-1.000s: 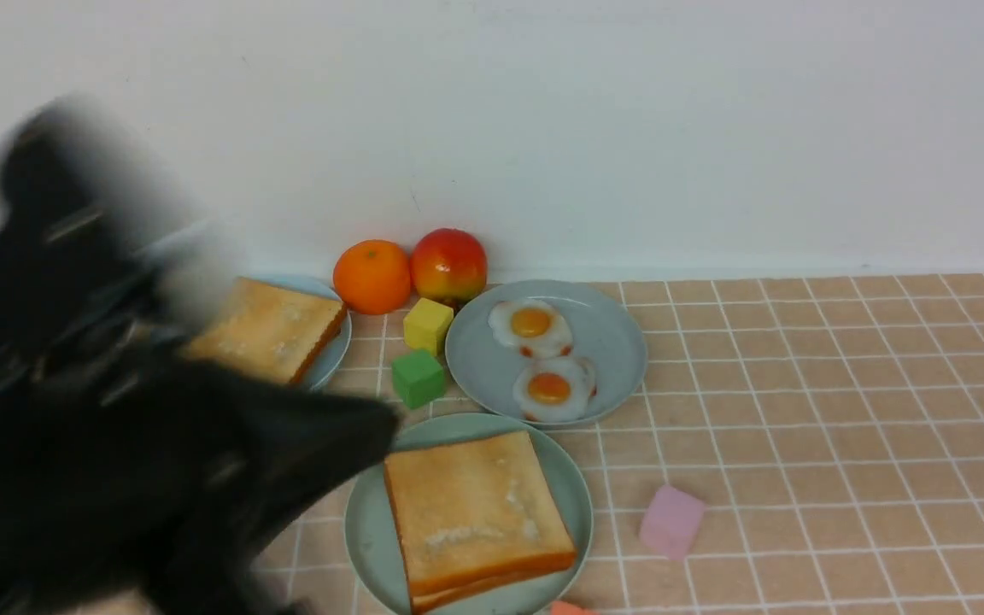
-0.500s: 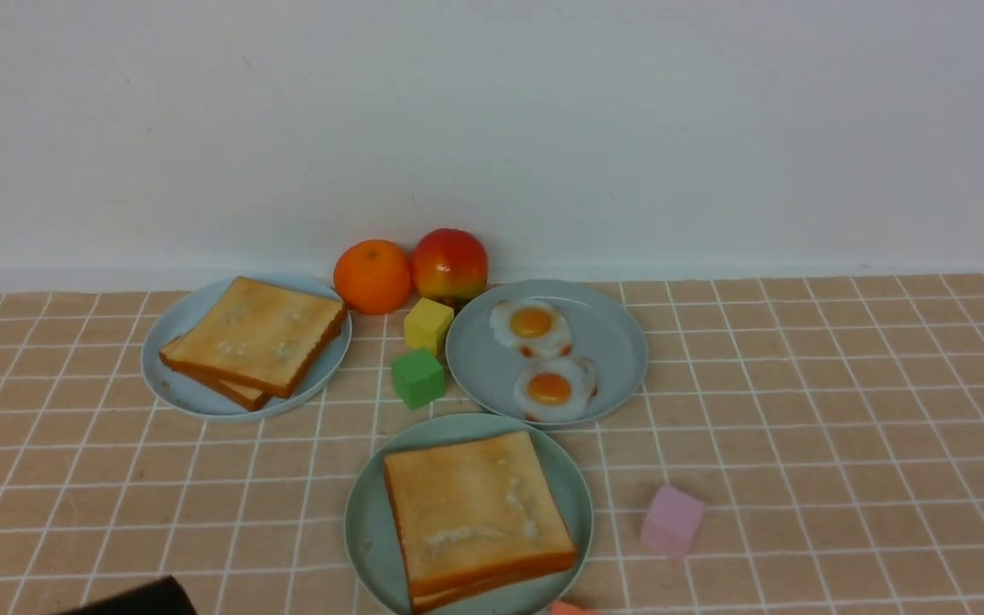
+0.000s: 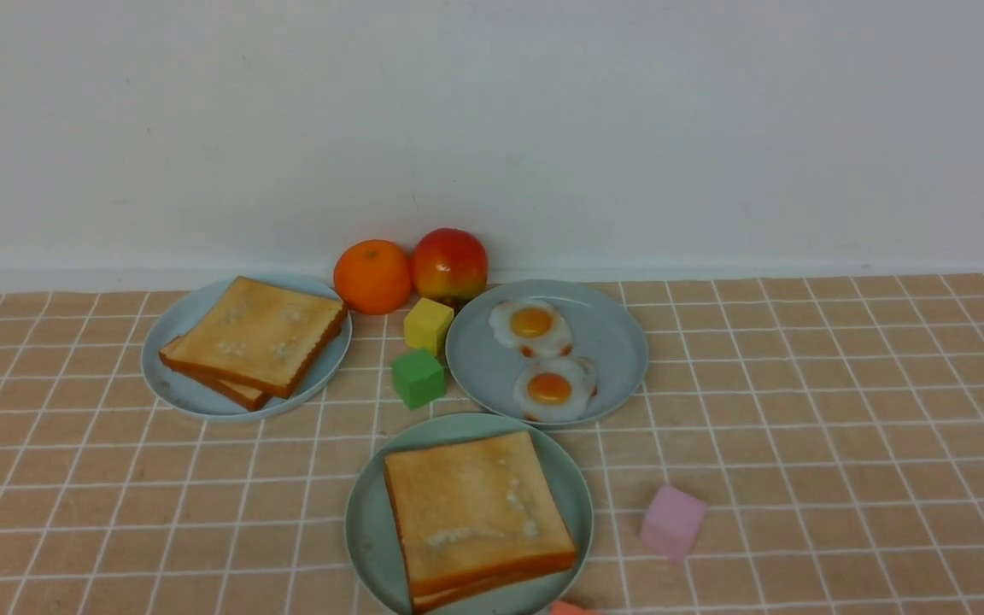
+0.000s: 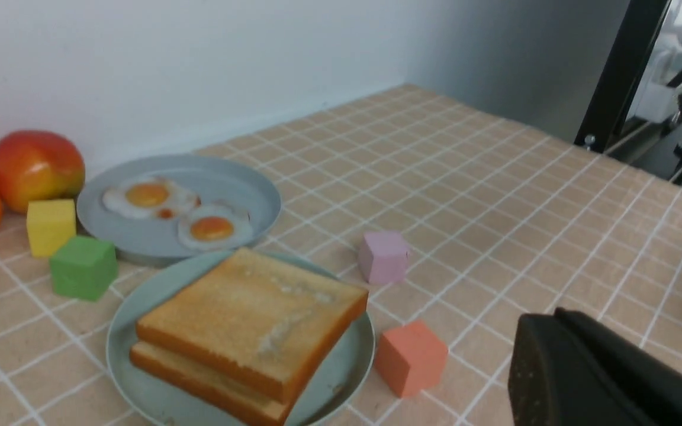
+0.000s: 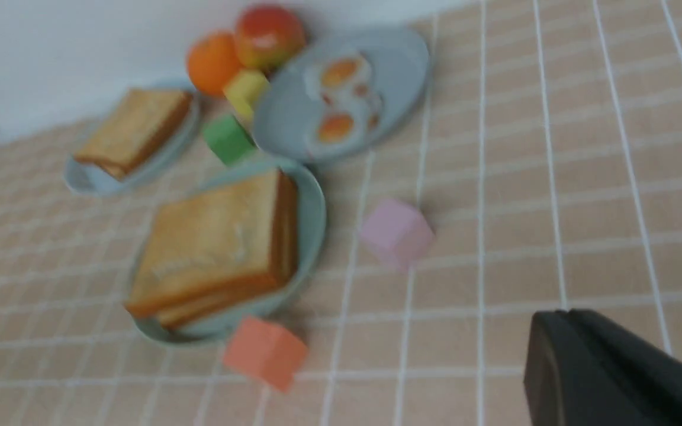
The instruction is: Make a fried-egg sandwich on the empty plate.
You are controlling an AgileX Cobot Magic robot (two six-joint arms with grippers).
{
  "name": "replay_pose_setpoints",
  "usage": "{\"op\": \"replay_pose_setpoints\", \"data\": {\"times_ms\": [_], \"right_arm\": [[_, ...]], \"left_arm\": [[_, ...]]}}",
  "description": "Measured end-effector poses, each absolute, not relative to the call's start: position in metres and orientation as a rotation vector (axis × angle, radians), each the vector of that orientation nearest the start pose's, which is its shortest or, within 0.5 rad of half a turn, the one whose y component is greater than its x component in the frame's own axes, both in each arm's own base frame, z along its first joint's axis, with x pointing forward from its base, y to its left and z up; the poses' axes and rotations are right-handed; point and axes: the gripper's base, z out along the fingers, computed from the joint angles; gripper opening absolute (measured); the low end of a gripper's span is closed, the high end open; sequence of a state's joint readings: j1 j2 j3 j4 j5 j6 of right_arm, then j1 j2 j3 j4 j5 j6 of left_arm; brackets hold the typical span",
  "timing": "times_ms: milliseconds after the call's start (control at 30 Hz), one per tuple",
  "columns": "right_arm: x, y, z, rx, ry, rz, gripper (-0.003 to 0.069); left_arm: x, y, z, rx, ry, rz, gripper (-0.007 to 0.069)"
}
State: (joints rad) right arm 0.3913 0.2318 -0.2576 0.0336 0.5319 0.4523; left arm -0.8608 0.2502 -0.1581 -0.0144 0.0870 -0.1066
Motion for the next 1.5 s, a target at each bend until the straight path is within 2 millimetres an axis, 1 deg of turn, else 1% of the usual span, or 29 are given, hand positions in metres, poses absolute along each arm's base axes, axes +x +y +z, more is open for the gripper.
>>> {"op": "replay_pose_setpoints", "data": {"times_ms": [33,67,167,233,333,367,467,733,1500], "right_arm": [[0.058,0.026,0.239,0.08,2.035,0.575,0.0003],[0.059,0.025,0.228,0.07,2.064,0.542,0.0003],[0.059,0.02,0.215,0.061,2.077,0.449,0.0],[0.058,0.014,0.208,0.094,2.027,0.372,-0.0012],[0.056,0.008,0.196,0.065,1.94,0.245,-0.0015],[0.056,0.007,0.194,0.061,1.938,0.233,-0.0015],[0.052,0.005,0.174,0.036,1.905,0.151,-0.0015],[0.051,0.008,0.174,-0.046,1.879,0.124,-0.0015],[0.051,0.009,0.174,-0.048,1.877,0.137,-0.001]], "left_arm": [[0.05,-0.059,0.243,0.622,1.602,-0.739,-0.0013],[0.05,-0.059,0.242,0.623,1.605,-0.738,-0.0013],[0.05,-0.059,0.241,0.627,1.616,-0.735,-0.0013],[0.05,-0.059,0.241,0.628,1.618,-0.734,-0.0013],[0.05,-0.059,0.241,0.628,1.618,-0.734,-0.0013],[0.05,-0.059,0.241,0.628,1.618,-0.734,-0.0013],[0.05,-0.059,0.241,0.628,1.619,-0.734,-0.0013],[0.05,-0.059,0.241,0.629,1.621,-0.733,-0.0013],[0.05,-0.059,0.241,0.628,1.622,-0.734,-0.0002]]}}
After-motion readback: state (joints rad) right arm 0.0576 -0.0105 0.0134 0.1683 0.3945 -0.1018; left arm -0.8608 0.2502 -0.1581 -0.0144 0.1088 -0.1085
